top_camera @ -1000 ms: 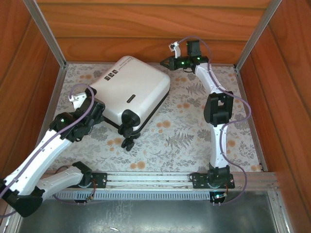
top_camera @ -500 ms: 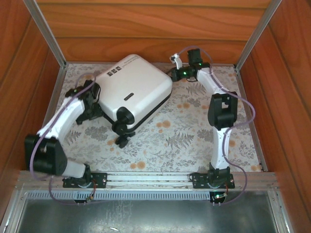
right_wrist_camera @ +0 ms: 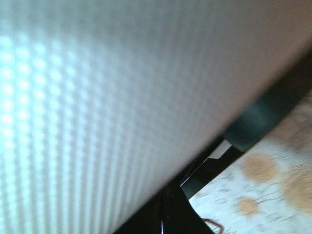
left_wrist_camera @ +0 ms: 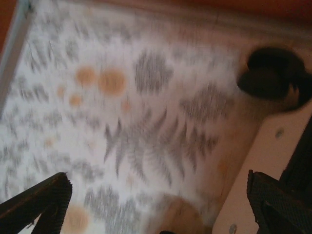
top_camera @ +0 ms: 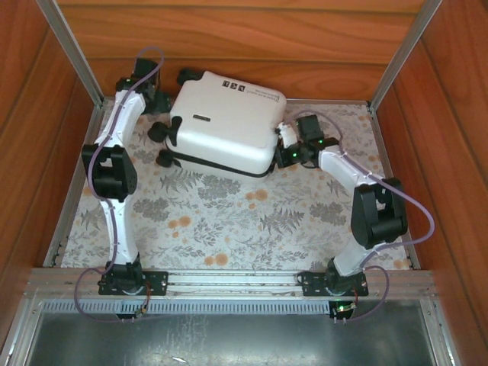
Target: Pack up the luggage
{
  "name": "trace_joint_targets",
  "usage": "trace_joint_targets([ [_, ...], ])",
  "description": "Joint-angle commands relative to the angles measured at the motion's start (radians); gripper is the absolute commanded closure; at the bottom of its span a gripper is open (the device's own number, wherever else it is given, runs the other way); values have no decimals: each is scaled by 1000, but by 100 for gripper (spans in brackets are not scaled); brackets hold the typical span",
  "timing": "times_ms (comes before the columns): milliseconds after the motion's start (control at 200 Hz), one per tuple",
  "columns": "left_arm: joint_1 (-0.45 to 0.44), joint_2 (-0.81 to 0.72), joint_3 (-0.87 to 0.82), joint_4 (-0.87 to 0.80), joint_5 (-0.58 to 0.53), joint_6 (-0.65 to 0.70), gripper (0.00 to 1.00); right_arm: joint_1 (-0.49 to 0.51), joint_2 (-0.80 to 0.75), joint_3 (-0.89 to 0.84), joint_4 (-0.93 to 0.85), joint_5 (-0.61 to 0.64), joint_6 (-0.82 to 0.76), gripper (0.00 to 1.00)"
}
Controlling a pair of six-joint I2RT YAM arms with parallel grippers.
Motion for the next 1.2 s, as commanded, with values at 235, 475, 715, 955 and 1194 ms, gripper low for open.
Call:
trace_joint_targets([
  [235, 24, -385, -98, -2, -70, 33, 0, 154, -285, -112, 23, 171, 311, 68],
  [475, 14, -805, -725, 102, 84, -149, 0, -56, -307, -357, 347, -23, 595, 47],
  [715, -61, -1199, -1171, 172, 97, -320, 1, -74, -124, -423, 620, -162, 709, 45],
  [955, -80, -1259, -1370, 226, 153, -451, 6, -76, 159, -408, 996, -249, 887, 45],
  [1194, -79, -1185, -1389, 287, 163, -478, 7, -64, 347, -325, 1184, -317, 967, 55],
])
